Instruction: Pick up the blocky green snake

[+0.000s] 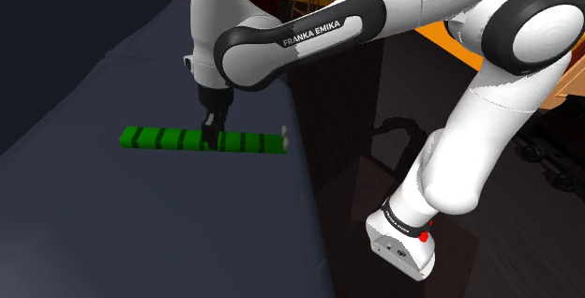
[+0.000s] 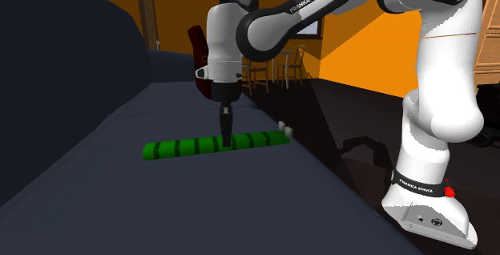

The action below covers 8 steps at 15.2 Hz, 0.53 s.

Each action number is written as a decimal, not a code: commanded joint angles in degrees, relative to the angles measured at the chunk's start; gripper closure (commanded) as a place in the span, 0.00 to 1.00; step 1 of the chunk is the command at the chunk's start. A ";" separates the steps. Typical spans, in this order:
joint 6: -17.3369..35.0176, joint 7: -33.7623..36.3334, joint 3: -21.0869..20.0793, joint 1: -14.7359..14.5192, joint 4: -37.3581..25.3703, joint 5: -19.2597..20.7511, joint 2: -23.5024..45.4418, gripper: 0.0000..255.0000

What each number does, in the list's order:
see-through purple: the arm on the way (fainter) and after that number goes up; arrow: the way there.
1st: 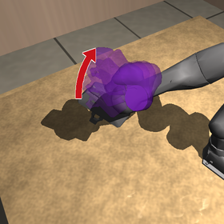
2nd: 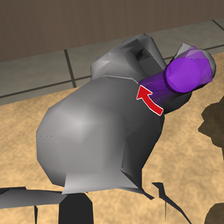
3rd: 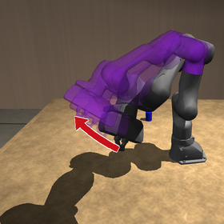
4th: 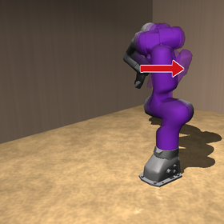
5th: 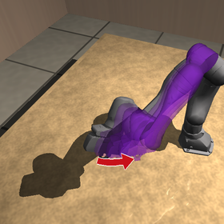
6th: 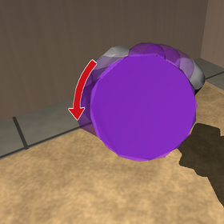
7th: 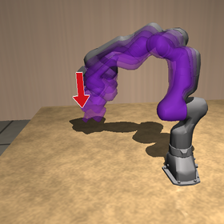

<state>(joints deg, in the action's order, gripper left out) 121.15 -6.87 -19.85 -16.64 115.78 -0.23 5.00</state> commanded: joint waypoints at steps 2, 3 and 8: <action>-0.67 -0.02 -0.01 0.01 -0.42 -0.13 -0.20 1.00; -1.40 -0.08 -0.02 0.03 -0.86 -0.25 -0.50 1.00; -5.07 -0.32 -0.01 0.13 -3.32 -0.71 -1.78 1.00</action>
<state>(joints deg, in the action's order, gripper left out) 116.89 -7.20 -19.86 -16.51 113.21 -0.92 3.30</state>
